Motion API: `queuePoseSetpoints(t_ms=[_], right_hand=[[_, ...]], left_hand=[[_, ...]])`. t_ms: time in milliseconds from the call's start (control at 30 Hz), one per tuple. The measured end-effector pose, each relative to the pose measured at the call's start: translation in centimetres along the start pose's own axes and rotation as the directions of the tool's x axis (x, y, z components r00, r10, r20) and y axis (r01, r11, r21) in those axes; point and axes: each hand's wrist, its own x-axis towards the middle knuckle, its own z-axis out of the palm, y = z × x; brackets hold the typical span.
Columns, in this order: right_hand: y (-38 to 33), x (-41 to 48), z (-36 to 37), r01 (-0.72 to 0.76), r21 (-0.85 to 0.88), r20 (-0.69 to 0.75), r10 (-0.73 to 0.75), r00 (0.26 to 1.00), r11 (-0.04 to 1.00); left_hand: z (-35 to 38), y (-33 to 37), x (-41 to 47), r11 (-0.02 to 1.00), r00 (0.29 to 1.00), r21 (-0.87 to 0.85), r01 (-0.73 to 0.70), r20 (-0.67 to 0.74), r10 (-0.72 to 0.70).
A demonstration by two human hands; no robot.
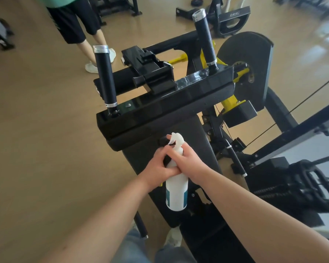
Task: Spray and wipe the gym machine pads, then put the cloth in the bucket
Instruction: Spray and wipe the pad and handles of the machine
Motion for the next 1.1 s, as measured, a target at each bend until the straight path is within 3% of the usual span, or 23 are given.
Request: queuePoseSetpoints(t_ms=[100,267,367,433,500,633,767,867,967,1033,1100], right_hand=[[-0.6,-0.6,1.4,0.0,0.049,0.057,-0.003,0.998,0.999],[-0.6,-1.0,4.1,-0.04,0.113,0.188,0.019,0.982,0.993],[-1.2,-1.9,5.0,-0.1,0.403,0.17,0.033,0.985,0.909],[-1.1,-2.1,5.5,-0.049,0.487,0.056,0.025,0.998,0.872],[-1.1,-2.3,6.1,0.071,0.346,-0.112,-0.034,0.993,0.936],[-2.0,-3.3,8.0,0.237,0.002,-0.367,-0.219,0.904,0.972],[-4.4,-3.1,9.6,0.316,-0.07,-0.593,-0.294,0.75,0.946],[-5.9,-2.4,11.6,0.369,-0.226,-0.586,-0.429,0.688,0.901],[-5.8,-0.3,14.9,0.185,-0.634,-0.406,-0.526,0.747,0.751],[-5.3,1.2,16.5,0.059,-0.694,-0.394,-0.448,0.803,0.718],[-4.8,1.9,17.4,0.073,-0.687,-0.394,-0.455,0.799,0.723]], left_hand=[[-0.3,0.0,-1.2,0.983,0.988,0.18,-0.047,-0.135,0.072],[-0.9,-0.8,-3.6,0.99,0.938,0.133,-0.039,-0.335,0.082],[-2.3,-1.7,-5.2,0.986,0.928,0.155,-0.06,-0.354,0.112],[-3.2,-2.4,-6.2,0.979,0.927,0.17,-0.111,-0.338,0.164],[-3.9,-3.3,-6.9,0.963,0.913,0.204,-0.177,-0.332,0.238],[-5.0,-3.4,-8.5,0.984,0.919,0.063,-0.166,-0.351,0.178],[-6.6,-5.6,-9.6,0.979,0.906,-0.054,-0.196,-0.392,0.16],[-8.4,-6.7,-10.5,0.989,0.91,-0.05,-0.137,-0.401,0.106],[-10.1,-7.0,-11.3,0.995,0.92,-0.05,-0.088,-0.388,0.062],[-11.1,-7.3,-11.7,0.998,0.928,-0.027,-0.061,-0.37,0.047],[-12.0,-7.7,-12.1,0.998,0.939,-0.022,-0.059,-0.341,0.048]])
